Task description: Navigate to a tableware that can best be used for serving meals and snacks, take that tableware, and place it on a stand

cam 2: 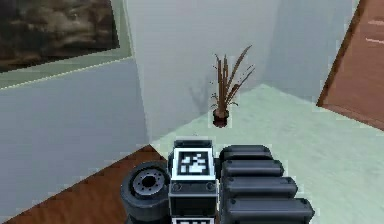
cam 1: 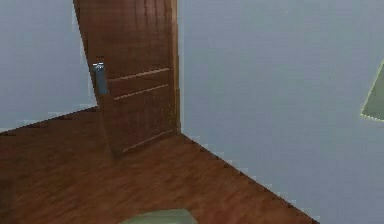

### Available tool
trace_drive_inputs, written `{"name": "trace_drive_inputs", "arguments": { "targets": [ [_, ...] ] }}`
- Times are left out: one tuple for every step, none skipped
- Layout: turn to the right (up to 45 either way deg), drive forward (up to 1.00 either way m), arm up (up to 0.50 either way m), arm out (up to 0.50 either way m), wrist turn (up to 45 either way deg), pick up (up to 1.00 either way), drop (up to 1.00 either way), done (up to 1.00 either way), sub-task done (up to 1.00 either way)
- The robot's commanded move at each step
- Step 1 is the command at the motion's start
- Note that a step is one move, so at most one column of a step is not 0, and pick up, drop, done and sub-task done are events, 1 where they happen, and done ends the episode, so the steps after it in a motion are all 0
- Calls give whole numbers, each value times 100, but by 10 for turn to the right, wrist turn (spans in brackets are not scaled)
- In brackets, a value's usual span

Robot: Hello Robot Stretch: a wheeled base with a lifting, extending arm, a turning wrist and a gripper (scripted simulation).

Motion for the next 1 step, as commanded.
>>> {"name": "trace_drive_inputs", "arguments": {
  "targets": [
    [-240, 0, 0, 0, 0, 0, 0, 0, 0]
  ]
}}
